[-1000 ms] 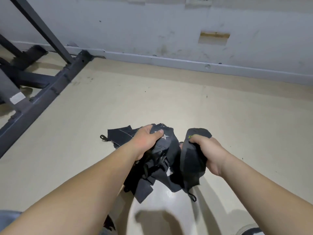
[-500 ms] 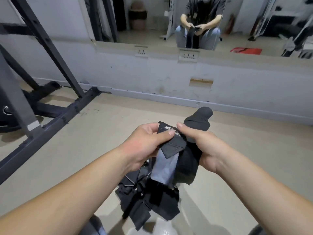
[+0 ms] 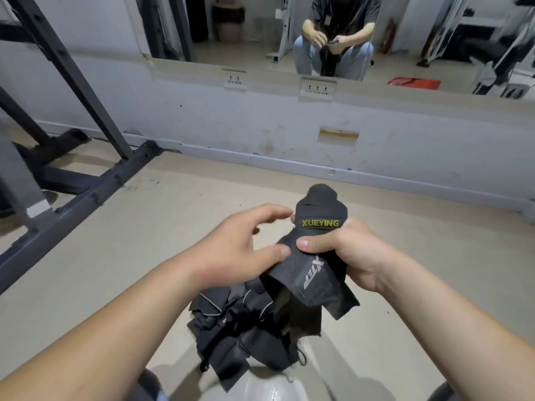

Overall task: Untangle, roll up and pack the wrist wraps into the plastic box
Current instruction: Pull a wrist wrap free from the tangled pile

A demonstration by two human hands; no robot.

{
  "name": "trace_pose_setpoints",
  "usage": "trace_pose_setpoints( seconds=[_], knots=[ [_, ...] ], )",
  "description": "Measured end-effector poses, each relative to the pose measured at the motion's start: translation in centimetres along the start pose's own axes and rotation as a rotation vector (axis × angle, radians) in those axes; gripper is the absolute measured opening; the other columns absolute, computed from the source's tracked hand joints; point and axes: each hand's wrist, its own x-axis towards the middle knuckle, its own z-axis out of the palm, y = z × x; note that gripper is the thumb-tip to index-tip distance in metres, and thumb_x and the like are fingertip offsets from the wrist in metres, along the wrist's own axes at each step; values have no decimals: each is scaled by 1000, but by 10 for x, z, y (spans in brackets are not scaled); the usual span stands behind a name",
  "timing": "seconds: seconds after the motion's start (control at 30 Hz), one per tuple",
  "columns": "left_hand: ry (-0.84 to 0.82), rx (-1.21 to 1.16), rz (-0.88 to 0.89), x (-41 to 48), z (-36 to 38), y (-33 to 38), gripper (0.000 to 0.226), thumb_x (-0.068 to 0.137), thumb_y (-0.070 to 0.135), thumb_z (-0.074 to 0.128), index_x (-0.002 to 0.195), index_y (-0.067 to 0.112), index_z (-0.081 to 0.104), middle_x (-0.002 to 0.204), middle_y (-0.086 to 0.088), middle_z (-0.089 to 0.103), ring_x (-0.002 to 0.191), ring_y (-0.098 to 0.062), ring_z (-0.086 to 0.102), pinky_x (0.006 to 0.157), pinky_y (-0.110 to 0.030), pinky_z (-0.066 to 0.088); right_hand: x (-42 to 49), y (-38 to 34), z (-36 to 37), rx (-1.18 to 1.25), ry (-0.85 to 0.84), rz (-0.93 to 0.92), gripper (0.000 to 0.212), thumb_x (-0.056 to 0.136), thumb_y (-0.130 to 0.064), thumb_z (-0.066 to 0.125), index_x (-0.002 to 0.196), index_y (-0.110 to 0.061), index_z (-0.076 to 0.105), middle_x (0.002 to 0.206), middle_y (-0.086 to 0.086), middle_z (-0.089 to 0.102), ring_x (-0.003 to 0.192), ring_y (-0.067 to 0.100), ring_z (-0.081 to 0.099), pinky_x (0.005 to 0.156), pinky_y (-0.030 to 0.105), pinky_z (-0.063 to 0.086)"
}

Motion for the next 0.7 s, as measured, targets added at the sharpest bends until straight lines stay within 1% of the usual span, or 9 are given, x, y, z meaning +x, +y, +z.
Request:
trace_pose_setpoints(
  seconds=[0.1, 0.17, 0.23, 0.3, 0.37, 0.43, 0.5, 0.6, 0.7],
  knots=[
    [-180, -157, -55, -1, 8, 5, 80, 88, 15, 85, 153, 39, 45, 136, 11, 62, 130, 8, 55, 107, -11, 43, -1, 1, -3, -67, -94, -32, 45, 64, 6, 79, 107, -4, 75, 98, 15, 78, 87, 29, 75, 75, 37, 60],
    [-173, -193, -67, 1, 9, 7, 86, 83, 16, 90, 151, 42, 44, 122, 2, 66, 121, -1, 63, 104, -18, 49, -1, -1, -9, -77, -115, -33, 44, 63, 5, 79, 106, -1, 72, 91, 12, 72, 84, 27, 70, 76, 37, 58],
    [-142, -200, -72, 3, 9, 12, 85, 77, 17, 94, 144, 43, 48, 101, 5, 68, 99, -6, 70, 94, -25, 55, -3, -4, -13, -106, -138, -19, 46, 64, 3, 81, 108, 4, 69, 92, 12, 68, 87, 28, 67, 81, 40, 55],
    [-107, -141, -106, 2, 11, 19, 71, 74, 23, 96, 129, 43, 55, 79, 8, 57, 74, -8, 61, 74, -27, 52, -4, -5, -15, -103, -136, -24, 34, 72, -3, 85, 103, -2, 73, 91, 11, 70, 85, 27, 68, 81, 38, 57],
    [-84, -22, -136, 1, 10, 24, 36, 79, 32, 91, 104, 35, 65, 71, 11, 57, 64, -6, 56, 65, -26, 47, -6, -8, -14, -30, -39, -47, 13, 89, -6, 79, 100, -5, 73, 90, 13, 75, 81, 27, 71, 73, 34, 60],
    [-47, 18, -174, 1, 7, 25, 20, 87, 32, 84, 83, 21, 68, 67, 11, 66, 60, -4, 60, 60, -24, 48, -5, -10, -17, 96, 109, -36, 16, 102, -8, 64, 112, 2, 70, 100, 19, 79, 86, 31, 77, 71, 36, 64],
    [23, -136, -251, 1, 2, 24, 21, 91, 27, 80, 81, 11, 70, 68, 7, 70, 61, -9, 64, 61, -25, 51, -1, -13, -21, 135, 248, -66, 19, 107, -12, 57, 118, 0, 67, 108, 16, 80, 96, 30, 79, 74, 38, 64],
    [21, -413, -324, -1, -5, 26, 19, 95, 21, 78, 91, 3, 70, 78, -9, 74, 68, -22, 69, 67, -34, 53, 7, -16, -31, 321, 461, -111, 12, 109, -13, 55, 112, -6, 63, 105, 14, 81, 99, 30, 79, 87, 48, 62],
    [49, -499, -338, -3, -8, 26, 14, 96, 16, 75, 90, 5, 70, 77, -10, 74, 65, -20, 68, 57, -26, 54, 12, -16, -49, 380, 640, -112, 17, 108, -19, 59, 115, -4, 64, 105, 13, 81, 92, 28, 80, 84, 46, 63]
  ],
)
